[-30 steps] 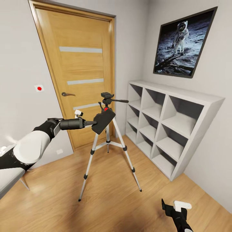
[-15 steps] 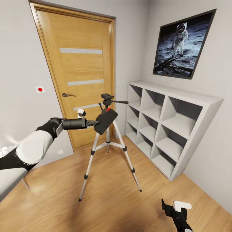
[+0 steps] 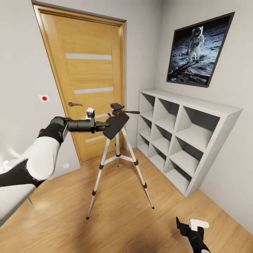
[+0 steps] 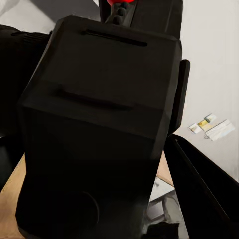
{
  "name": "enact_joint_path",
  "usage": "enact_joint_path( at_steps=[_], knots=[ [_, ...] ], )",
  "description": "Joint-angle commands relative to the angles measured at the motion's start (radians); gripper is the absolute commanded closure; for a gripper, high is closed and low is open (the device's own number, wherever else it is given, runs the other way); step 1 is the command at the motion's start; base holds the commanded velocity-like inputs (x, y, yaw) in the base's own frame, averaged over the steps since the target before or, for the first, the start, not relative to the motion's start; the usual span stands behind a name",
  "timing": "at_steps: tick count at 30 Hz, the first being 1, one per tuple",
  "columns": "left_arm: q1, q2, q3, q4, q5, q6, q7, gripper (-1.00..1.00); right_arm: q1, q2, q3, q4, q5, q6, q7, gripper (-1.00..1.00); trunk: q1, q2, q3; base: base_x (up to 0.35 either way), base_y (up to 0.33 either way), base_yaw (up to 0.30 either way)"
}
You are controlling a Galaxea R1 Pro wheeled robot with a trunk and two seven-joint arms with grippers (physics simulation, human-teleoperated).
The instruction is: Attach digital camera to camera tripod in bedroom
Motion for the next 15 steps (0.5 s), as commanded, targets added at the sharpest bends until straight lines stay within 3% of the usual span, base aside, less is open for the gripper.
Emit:
enact_joint_path(
  at_steps=[1,3,4,6,9,12,15],
  knots=[
    [-0.001,-0.020,-0.045,-0.052,-0.012,0.064,-0.007,1.00,-0.002,-0.001,-0.007,0.004,0.007,-0.006,-0.001,-1.00,-0.003,0.005,0.001,0.000,0.000,0.000],
    [-0.001,-0.037,-0.109,-0.094,-0.012,0.118,-0.007,1.00,-0.002,-0.001,-0.007,0.004,0.007,-0.006,-0.001,-1.00,-0.011,0.019,0.007,0.000,0.000,0.000],
    [-0.003,-0.056,-0.253,-0.167,-0.011,0.203,-0.007,1.00,-0.002,-0.001,-0.007,0.004,0.008,-0.006,-0.001,-1.00,-0.015,0.026,0.011,0.000,0.000,0.000],
    [-0.005,-0.062,-0.332,-0.217,-0.011,0.203,-0.007,1.00,-0.002,-0.001,-0.006,0.004,0.008,-0.006,0.000,-1.00,-0.022,0.040,0.017,0.000,0.000,0.000],
    [-0.009,-0.046,-0.397,-0.320,-0.011,0.203,-0.007,1.00,-0.002,0.003,-0.005,0.004,0.007,-0.006,0.004,-1.00,-0.034,0.061,0.026,0.000,0.000,0.000],
    [-0.021,-0.020,-0.413,-0.382,-0.011,0.203,-0.007,1.00,-0.002,0.006,-0.004,0.004,0.007,-0.006,0.006,-1.00,-0.042,0.075,0.032,0.000,0.000,0.000],
    [-0.040,-0.010,-0.418,-0.399,-0.011,0.203,-0.007,1.00,-0.002,0.008,-0.004,0.004,0.007,-0.006,0.007,-1.00,-0.042,0.075,0.032,0.000,0.000,0.000]
  ],
)
